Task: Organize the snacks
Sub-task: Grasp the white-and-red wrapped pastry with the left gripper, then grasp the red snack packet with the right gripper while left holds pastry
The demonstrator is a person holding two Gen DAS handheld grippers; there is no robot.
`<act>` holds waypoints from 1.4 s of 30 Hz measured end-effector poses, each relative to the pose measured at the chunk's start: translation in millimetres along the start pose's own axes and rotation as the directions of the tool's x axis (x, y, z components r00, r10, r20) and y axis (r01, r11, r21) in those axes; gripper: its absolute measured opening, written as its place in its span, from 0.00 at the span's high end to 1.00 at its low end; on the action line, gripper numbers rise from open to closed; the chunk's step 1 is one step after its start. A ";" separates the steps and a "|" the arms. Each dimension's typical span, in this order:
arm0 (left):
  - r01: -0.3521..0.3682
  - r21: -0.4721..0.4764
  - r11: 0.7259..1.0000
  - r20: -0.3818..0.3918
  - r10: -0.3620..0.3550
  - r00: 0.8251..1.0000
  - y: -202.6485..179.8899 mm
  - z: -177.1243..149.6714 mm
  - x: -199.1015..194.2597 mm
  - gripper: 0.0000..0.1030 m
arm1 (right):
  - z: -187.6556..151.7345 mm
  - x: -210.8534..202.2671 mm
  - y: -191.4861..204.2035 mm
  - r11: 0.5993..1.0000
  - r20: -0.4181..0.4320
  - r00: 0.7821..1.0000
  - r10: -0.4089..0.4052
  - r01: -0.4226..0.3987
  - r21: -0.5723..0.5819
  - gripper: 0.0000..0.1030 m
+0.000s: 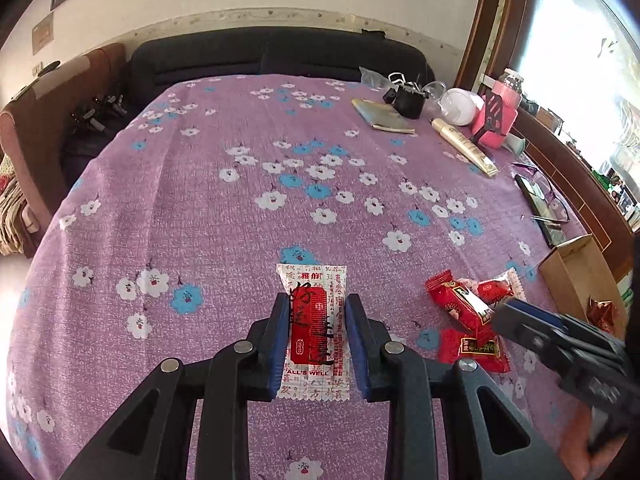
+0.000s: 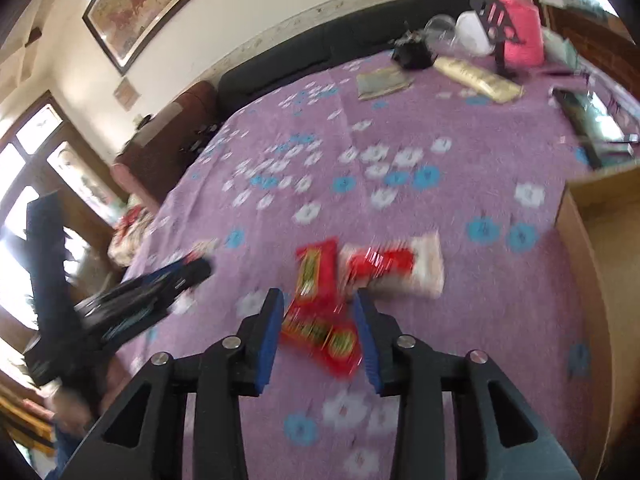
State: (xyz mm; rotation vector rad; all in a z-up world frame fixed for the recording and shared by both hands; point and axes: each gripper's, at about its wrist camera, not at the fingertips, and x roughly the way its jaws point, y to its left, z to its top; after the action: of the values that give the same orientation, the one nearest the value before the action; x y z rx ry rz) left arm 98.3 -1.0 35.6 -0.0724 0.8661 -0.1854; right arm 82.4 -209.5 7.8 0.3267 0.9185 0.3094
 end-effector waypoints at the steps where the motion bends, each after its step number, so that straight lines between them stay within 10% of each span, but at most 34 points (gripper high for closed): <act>1: 0.001 -0.004 1.000 0.000 -0.001 1.000 1.0 0.3 -0.5 0.73 | 0.3 4.0 -3.1 1.000 -0.019 1.000 0.018 -0.018 0.018 0.65; 9: 0.008 -0.014 1.000 0.002 -0.008 1.000 2.9 1.7 -1.3 0.72 | -28.8 8.9 21.0 0.985 -0.144 0.975 0.167 -0.170 -0.007 0.61; 14: 0.002 -0.023 1.000 -0.007 -0.002 1.000 5.7 1.5 1.5 0.72 | -33.4 11.0 50.7 0.980 -0.097 0.994 -0.053 0.033 -0.197 0.62; 19: -0.002 -0.014 1.000 -0.012 0.002 1.000 3.5 1.0 4.2 0.72 | -31.0 16.6 52.9 0.983 -0.093 0.993 -0.072 0.055 -0.176 0.62; 24: -0.003 -0.005 1.000 -0.007 0.003 1.000 0.4 0.7 3.6 0.72 | -40.4 16.9 60.2 0.941 -0.009 0.981 -0.193 0.183 -0.285 0.82; 42: 0.048 -0.001 0.999 0.118 -0.048 0.992 -7.3 1.3 -20.0 0.72 | -25.5 -27.6 36.2 0.987 0.158 0.987 0.008 0.017 -0.158 0.83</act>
State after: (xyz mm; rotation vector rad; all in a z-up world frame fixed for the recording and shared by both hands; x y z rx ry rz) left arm 85.7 -4.4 52.4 -0.1070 0.7475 -0.2225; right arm 41.5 -184.0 28.0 0.1988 0.7335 0.3454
